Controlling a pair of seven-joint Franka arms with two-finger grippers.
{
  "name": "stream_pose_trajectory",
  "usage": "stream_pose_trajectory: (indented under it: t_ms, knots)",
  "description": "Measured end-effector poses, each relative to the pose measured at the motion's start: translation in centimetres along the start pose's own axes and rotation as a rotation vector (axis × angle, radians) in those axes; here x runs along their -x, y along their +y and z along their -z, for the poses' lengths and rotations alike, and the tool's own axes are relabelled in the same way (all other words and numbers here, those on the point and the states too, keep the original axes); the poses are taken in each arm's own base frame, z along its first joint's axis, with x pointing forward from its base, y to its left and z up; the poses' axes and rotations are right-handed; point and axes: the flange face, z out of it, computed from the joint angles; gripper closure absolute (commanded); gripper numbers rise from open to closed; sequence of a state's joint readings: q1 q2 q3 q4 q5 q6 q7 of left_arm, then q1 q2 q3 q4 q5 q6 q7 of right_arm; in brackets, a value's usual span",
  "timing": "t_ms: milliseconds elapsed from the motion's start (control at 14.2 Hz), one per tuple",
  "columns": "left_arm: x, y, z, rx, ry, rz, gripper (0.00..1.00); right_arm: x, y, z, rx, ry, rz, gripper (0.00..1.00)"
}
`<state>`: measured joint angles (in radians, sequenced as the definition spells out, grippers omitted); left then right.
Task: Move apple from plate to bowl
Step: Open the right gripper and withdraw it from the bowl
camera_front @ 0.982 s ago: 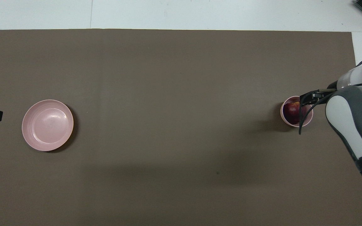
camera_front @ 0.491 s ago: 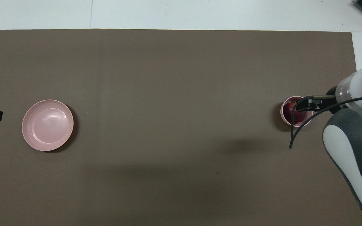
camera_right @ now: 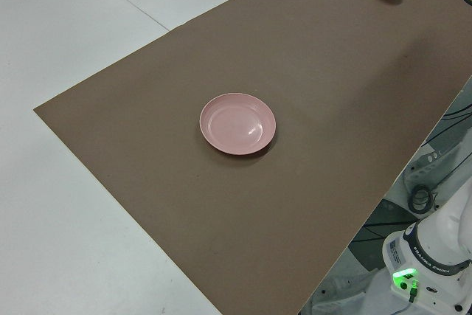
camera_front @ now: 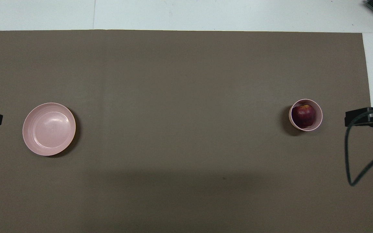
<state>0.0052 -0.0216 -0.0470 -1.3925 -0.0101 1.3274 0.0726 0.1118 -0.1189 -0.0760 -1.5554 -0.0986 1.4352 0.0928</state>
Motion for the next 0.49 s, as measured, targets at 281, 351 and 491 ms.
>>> stream_pose_trajectory:
  t_ms: [281, 351, 491]
  knots:
    - [0.0, 0.0, 0.0, 0.0, 0.0, 0.0, 0.0, 0.7, 1.9, 0.5, -0.07, -0.032, 0.002, 0.0]
    - [0.0, 0.0, 0.0, 0.0, -0.001, 0.0, 0.0, 0.7, 1.8, 0.3, -0.076, -0.036, 0.004, 0.0]
    - [0.1, 0.0, 0.0, 0.0, -0.007, 0.0, 0.0, 0.7, 1.6, 0.2, -0.079, -0.039, 0.007, 0.0]
